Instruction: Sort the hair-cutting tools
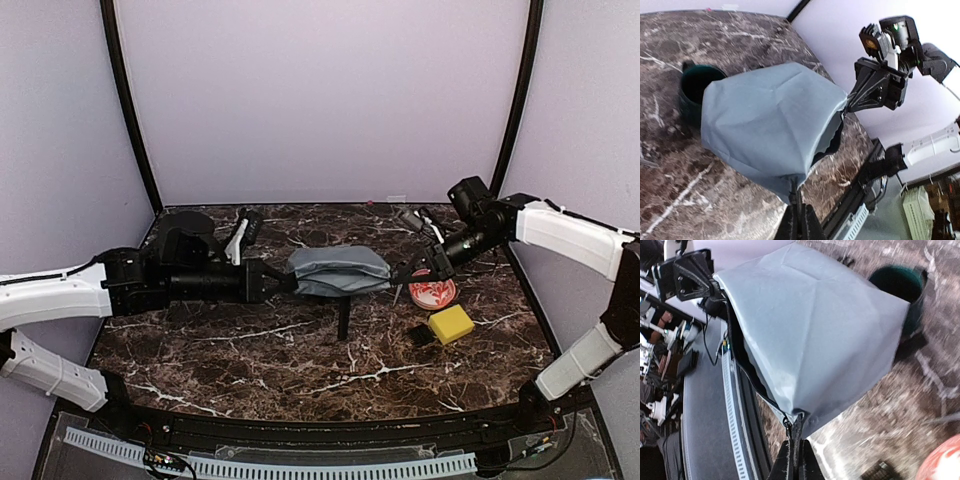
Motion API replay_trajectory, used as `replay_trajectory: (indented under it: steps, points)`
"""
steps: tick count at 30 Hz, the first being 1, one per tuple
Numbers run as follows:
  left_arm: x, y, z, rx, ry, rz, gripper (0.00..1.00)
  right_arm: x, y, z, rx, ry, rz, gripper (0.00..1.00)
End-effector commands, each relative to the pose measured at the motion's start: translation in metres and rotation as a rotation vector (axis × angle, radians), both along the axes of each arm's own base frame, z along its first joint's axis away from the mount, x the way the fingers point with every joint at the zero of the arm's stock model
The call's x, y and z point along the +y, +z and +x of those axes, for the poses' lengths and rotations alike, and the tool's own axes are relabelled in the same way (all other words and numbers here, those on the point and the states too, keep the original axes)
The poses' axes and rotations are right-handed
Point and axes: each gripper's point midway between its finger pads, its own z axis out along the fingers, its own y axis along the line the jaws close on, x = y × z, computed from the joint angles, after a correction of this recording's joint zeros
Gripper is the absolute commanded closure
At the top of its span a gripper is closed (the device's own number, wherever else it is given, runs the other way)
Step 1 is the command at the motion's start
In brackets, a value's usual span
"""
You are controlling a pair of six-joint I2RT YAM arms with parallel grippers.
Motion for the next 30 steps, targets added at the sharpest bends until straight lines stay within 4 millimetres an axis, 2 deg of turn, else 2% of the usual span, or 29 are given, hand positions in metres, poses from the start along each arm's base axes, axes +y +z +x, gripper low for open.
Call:
replay_trajectory:
  steps: [1, 2, 4, 5, 7, 8, 9, 10, 11, 12, 14, 16, 19, 22, 30]
  points:
    - [-0.031, -0.053, -0.054, 0.160, -0.230, 0.004, 1.00, -0.010, -0.020, -0.027, -0.064, 0.004, -0.067, 1.00]
    - [-0.035, -0.055, -0.054, 0.173, -0.248, 0.034, 1.00, -0.011, -0.022, -0.013, -0.079, -0.041, -0.093, 1.00]
    - [-0.036, -0.037, -0.029, 0.118, -0.221, 0.104, 1.00, -0.009, -0.011, 0.014, -0.100, -0.081, -0.098, 1.00]
    - [-0.033, -0.018, -0.009, 0.063, -0.178, 0.135, 1.00, -0.007, 0.003, 0.030, -0.123, -0.098, -0.095, 1.00]
    - [-0.014, 0.018, 0.033, -0.042, -0.033, 0.216, 1.00, -0.004, 0.028, 0.057, -0.162, -0.136, -0.093, 1.00]
    - [-0.004, 0.039, 0.048, -0.109, 0.033, 0.244, 1.00, -0.003, 0.041, 0.064, -0.178, -0.142, -0.074, 1.00]
    - [0.001, 0.055, 0.053, -0.162, 0.060, 0.243, 1.00, -0.002, 0.052, 0.064, -0.189, -0.137, -0.050, 1.00]
    - [0.001, 0.063, 0.049, -0.186, 0.043, 0.218, 1.00, -0.002, 0.059, 0.059, -0.199, -0.129, -0.031, 1.00]
    - [-0.003, 0.052, 0.038, -0.161, -0.013, 0.193, 1.00, -0.002, 0.059, 0.052, -0.201, -0.120, -0.016, 1.00]
    - [-0.005, 0.038, 0.027, -0.117, -0.055, 0.175, 1.00, -0.003, 0.051, 0.040, -0.188, -0.107, -0.007, 1.00]
    - [-0.007, -0.004, 0.004, 0.023, -0.115, 0.151, 1.00, -0.004, 0.026, 0.014, -0.149, -0.060, -0.012, 1.00]
    - [-0.008, -0.032, -0.012, 0.102, -0.132, 0.121, 1.00, -0.008, -0.006, -0.009, -0.074, -0.026, -0.030, 1.00]
    - [-0.006, -0.030, -0.018, 0.105, -0.121, 0.045, 1.00, -0.009, -0.018, -0.018, -0.022, -0.007, -0.031, 1.00]
    - [-0.001, -0.029, -0.016, 0.092, -0.105, 0.075, 1.00, -0.006, -0.023, -0.022, 0.009, 0.014, -0.022, 1.00]
    - [-0.003, -0.060, -0.032, 0.212, -0.157, 0.098, 1.00, -0.004, -0.041, -0.030, 0.058, 0.026, -0.033, 1.00]
